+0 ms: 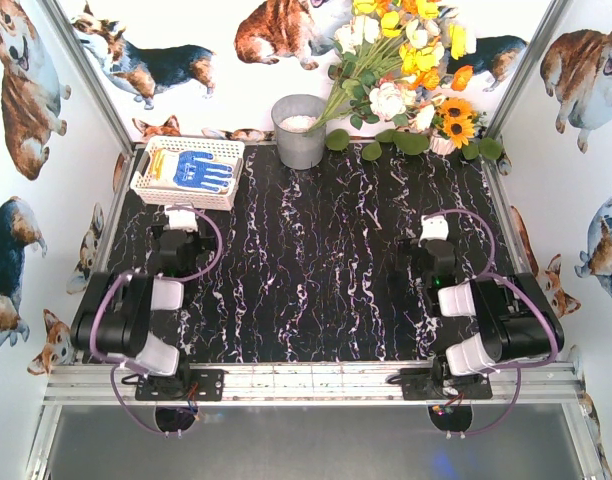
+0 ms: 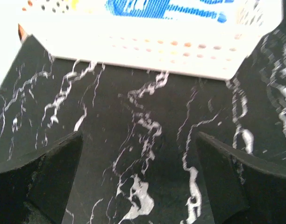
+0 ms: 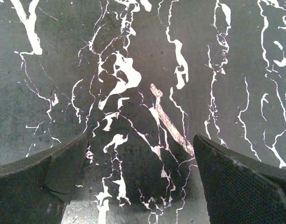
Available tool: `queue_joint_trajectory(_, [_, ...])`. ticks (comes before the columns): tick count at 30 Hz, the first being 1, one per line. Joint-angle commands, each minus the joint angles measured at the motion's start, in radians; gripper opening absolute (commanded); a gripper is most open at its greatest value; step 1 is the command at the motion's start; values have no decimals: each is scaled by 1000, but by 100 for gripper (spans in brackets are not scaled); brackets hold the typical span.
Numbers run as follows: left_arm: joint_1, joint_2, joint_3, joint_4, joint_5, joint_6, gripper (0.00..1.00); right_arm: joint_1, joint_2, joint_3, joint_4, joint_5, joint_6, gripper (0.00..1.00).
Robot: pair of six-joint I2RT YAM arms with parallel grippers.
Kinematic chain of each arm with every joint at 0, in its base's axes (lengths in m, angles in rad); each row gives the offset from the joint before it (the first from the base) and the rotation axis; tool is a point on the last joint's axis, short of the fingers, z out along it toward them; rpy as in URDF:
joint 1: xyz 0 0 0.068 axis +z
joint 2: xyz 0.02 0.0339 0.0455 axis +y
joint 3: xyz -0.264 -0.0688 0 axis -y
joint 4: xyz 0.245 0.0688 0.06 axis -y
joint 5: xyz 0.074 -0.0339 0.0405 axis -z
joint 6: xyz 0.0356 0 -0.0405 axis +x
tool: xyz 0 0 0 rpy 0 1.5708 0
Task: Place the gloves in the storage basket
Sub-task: Reset both arms
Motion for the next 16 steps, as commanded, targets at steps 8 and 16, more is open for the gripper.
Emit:
queue_joint_trajectory(8, [26,73,-32,173,-69,-5,100,-73,-8,61,114,-116,11,100])
queue_joint_trajectory(16, [25,71,-31,165,-65,-7,100,-78,-1,57,132,-125,13,100])
